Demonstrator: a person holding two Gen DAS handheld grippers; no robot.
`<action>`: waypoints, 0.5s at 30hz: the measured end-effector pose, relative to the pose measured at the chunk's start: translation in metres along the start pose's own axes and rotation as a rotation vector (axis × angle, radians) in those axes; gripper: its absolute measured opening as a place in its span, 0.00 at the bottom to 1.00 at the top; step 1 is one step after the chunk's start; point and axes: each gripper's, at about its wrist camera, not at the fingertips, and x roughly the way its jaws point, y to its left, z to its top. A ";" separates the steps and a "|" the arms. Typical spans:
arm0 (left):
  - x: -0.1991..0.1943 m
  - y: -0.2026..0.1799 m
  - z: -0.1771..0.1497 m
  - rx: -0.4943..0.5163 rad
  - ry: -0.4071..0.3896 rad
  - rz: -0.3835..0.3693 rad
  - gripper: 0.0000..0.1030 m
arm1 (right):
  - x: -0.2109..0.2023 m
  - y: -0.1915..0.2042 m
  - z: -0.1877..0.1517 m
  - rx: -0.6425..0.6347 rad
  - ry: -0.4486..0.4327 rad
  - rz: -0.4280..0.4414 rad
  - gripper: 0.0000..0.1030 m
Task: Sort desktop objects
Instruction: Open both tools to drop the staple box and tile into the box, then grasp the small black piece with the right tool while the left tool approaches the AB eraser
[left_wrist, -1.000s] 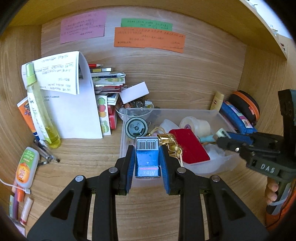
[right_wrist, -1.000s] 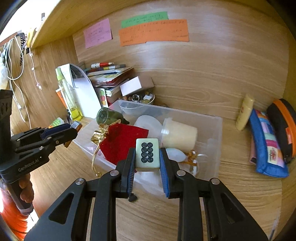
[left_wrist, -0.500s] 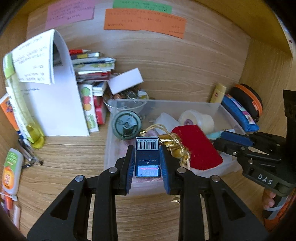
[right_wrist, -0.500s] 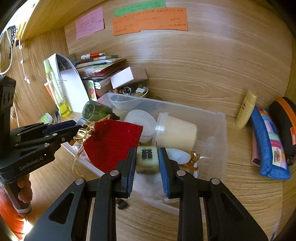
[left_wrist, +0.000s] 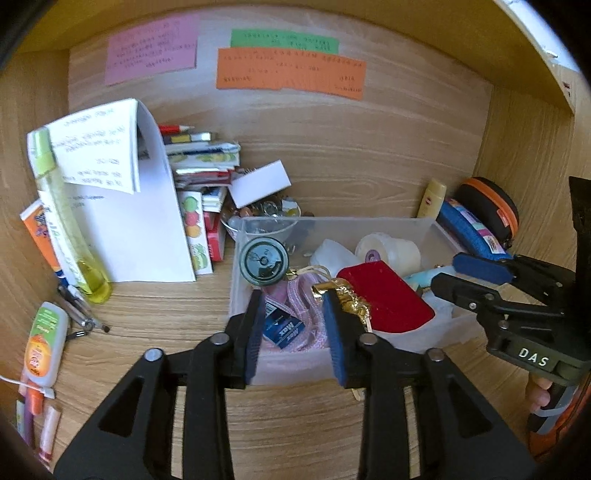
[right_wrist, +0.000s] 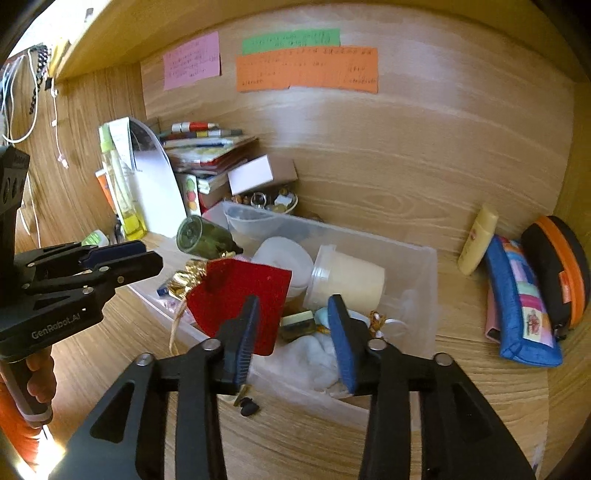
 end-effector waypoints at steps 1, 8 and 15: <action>-0.004 0.001 0.000 -0.002 -0.008 0.004 0.39 | -0.002 0.001 0.001 -0.001 -0.005 -0.004 0.44; -0.026 0.006 -0.007 -0.005 -0.052 0.028 0.54 | -0.021 0.010 -0.005 -0.002 -0.021 -0.039 0.55; -0.040 0.017 -0.022 -0.010 -0.067 0.050 0.67 | -0.032 0.024 -0.019 -0.069 0.006 -0.051 0.60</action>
